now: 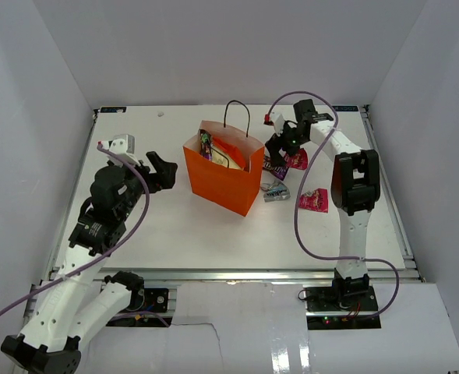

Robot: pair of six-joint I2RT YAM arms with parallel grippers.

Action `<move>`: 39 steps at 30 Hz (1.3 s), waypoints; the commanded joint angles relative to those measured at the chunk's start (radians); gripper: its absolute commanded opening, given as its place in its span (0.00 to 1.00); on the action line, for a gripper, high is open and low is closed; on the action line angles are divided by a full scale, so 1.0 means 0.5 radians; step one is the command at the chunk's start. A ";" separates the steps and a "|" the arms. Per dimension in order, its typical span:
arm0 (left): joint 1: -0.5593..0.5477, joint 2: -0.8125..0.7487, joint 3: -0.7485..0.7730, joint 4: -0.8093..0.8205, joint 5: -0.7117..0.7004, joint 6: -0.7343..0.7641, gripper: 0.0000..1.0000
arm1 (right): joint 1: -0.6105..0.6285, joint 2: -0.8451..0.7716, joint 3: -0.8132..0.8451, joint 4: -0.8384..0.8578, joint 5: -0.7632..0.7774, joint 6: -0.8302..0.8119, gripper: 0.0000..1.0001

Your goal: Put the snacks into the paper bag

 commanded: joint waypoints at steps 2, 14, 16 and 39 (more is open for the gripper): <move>0.002 -0.106 -0.107 -0.106 -0.057 -0.335 0.98 | 0.042 0.059 0.091 -0.102 -0.120 -0.104 0.96; 0.002 -0.035 -0.193 -0.112 0.041 -0.535 0.98 | 0.054 0.182 0.042 -0.059 -0.102 -0.086 0.59; 0.002 -0.020 -0.190 -0.109 0.041 -0.532 0.98 | 0.054 0.143 -0.007 -0.047 -0.093 -0.089 0.45; 0.002 -0.137 -0.509 0.502 0.385 -0.498 0.98 | -0.045 -1.226 0.011 0.116 -0.890 0.398 0.20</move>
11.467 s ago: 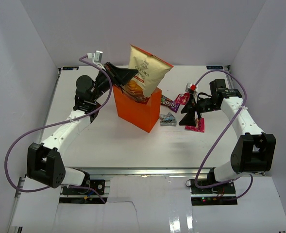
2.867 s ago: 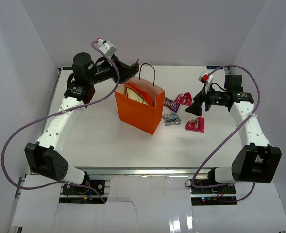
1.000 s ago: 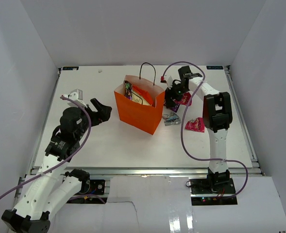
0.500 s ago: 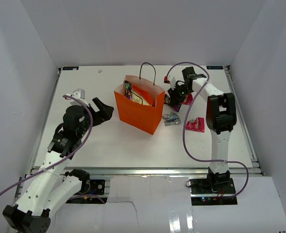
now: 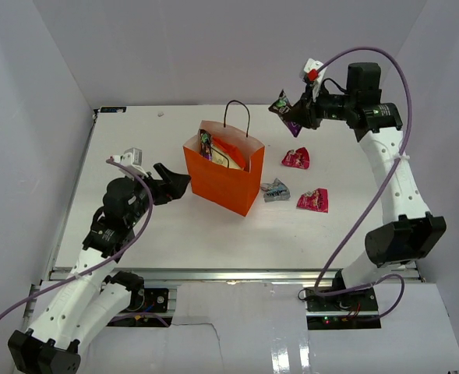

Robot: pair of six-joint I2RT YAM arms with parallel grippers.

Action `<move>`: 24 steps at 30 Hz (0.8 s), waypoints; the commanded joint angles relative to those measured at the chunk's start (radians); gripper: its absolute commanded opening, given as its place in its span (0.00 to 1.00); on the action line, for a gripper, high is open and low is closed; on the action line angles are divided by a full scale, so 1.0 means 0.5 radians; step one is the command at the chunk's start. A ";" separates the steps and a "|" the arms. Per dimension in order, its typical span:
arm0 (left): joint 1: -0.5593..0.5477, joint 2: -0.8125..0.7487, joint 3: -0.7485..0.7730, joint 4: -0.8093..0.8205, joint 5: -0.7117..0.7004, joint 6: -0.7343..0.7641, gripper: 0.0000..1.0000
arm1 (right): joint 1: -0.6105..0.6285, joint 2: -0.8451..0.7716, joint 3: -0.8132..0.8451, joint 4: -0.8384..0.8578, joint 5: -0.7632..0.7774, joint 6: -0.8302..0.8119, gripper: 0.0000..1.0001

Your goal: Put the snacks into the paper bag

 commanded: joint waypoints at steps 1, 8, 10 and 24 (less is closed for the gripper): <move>0.002 -0.007 -0.033 0.248 0.142 0.010 0.98 | 0.188 -0.110 0.116 0.155 -0.150 0.237 0.20; 0.002 0.098 0.035 0.218 0.293 0.086 0.98 | 0.658 -0.160 0.067 0.388 0.245 0.483 0.24; 0.002 0.076 0.028 0.203 0.302 0.086 0.98 | 0.753 -0.114 0.046 0.419 0.377 0.498 0.24; 0.002 -0.093 -0.045 0.108 0.330 0.034 0.98 | 0.898 0.049 0.042 0.465 0.672 0.486 0.53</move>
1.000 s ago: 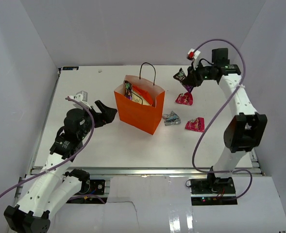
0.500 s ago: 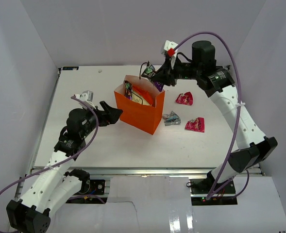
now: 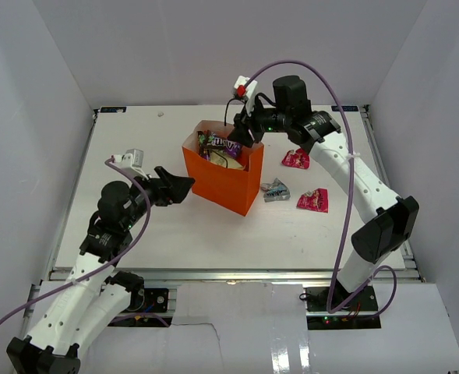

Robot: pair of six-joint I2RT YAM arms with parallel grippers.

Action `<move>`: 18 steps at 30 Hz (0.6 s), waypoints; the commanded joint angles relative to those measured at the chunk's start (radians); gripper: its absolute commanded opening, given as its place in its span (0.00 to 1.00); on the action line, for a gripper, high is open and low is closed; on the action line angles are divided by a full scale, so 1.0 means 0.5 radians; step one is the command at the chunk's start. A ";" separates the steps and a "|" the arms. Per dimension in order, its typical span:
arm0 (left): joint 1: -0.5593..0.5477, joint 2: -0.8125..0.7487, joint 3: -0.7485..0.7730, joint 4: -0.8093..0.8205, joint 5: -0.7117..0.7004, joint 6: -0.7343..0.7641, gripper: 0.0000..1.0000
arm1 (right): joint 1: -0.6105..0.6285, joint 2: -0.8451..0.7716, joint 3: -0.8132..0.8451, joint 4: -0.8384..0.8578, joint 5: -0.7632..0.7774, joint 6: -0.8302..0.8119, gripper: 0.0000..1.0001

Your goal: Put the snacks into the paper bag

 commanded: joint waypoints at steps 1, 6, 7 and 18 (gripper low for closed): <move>0.002 0.001 -0.016 -0.031 0.060 -0.008 0.98 | 0.001 -0.098 0.021 0.096 0.072 -0.004 0.54; 0.002 0.084 0.024 -0.007 0.204 0.019 0.98 | -0.152 -0.239 -0.015 0.062 -0.007 -0.007 0.62; 0.002 0.124 0.033 0.002 0.287 0.025 0.98 | -0.253 -0.291 -0.055 0.053 -0.062 0.002 0.62; -0.001 0.366 0.015 0.039 0.506 -0.054 0.98 | -0.649 -0.350 -0.985 -0.405 -0.115 -0.219 0.68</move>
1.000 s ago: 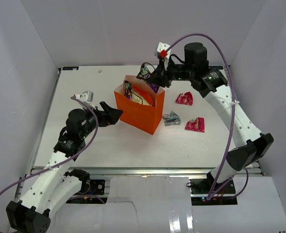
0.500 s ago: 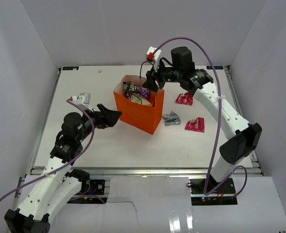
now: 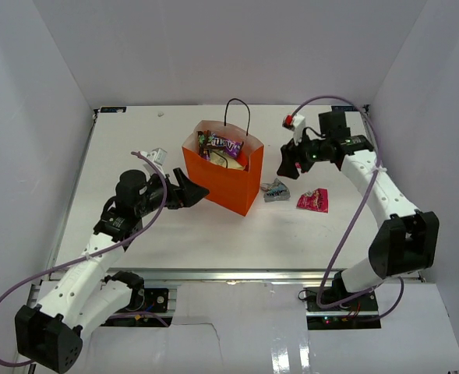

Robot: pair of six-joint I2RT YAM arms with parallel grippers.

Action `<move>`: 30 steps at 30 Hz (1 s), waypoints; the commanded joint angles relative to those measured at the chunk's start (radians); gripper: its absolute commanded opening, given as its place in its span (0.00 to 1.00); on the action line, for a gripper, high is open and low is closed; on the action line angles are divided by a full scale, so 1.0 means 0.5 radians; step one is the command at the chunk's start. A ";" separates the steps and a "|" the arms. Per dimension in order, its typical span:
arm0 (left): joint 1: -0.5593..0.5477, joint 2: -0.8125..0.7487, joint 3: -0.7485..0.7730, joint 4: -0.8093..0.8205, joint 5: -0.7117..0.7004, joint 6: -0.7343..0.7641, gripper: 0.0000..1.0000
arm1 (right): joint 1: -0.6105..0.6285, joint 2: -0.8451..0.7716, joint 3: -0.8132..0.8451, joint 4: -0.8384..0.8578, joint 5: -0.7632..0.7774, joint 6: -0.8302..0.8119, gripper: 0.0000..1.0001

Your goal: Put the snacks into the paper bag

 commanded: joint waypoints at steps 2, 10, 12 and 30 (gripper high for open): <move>-0.001 0.018 0.003 0.058 0.055 -0.038 0.98 | 0.029 0.118 -0.224 -0.078 0.196 0.182 0.68; -0.001 -0.033 -0.113 0.061 0.028 -0.124 0.98 | 0.029 0.473 -0.295 0.180 0.661 0.699 0.73; -0.001 -0.067 -0.135 0.049 0.009 -0.154 0.98 | 0.032 0.550 -0.283 0.247 0.654 0.751 0.73; -0.001 -0.215 -0.114 -0.123 -0.150 -0.194 0.98 | 0.069 0.919 -0.258 0.420 0.618 0.819 0.34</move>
